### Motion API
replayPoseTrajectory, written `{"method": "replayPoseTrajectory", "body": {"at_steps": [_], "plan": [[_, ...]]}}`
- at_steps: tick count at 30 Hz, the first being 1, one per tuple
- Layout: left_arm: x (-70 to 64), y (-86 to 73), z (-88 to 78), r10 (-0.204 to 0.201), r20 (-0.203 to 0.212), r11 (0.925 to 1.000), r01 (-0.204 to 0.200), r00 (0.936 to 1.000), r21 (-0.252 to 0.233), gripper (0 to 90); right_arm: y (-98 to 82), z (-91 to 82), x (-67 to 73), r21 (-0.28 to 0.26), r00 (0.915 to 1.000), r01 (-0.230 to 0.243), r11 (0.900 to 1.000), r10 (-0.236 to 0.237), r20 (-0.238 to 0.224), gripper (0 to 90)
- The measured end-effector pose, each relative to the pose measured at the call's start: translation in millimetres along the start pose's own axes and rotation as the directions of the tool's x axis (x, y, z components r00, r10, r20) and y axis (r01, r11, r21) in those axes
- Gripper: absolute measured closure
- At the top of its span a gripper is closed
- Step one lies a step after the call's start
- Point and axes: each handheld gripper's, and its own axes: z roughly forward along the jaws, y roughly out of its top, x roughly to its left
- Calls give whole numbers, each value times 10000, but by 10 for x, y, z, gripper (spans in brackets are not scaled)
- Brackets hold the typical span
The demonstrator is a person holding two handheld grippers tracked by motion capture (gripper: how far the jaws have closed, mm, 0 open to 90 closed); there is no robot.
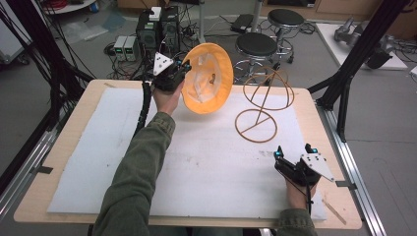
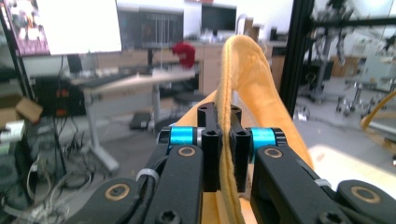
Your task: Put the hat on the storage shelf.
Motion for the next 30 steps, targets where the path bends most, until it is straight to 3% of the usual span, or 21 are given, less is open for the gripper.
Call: {"method": "replayPoseTrajectory", "body": {"at_steps": [4, 16, 24, 30], "plan": [[-65, 131, 5, 101, 89, 9992, -97, 9999, -387, 869, 0, -1, 2, -15, 10000, -32, 10000, 32, -16, 64], [-250, 419, 127, 323, 170, 9964, -309, 9993, -785, 868, 6, -9, -18, -95, 9999, -163, 9998, 163, 11, 64], [-465, 673, 296, 915, 307, 9898, -876, 9953, -1127, 868, 5, -23, -5, -79, 9998, -195, 9998, 195, -94, 64], [-630, 779, 424, 791, 249, 9894, -754, 9966, -1239, 868, 0, -12, -11, -40, 9996, -253, 9997, 252, -89, 64]]}}
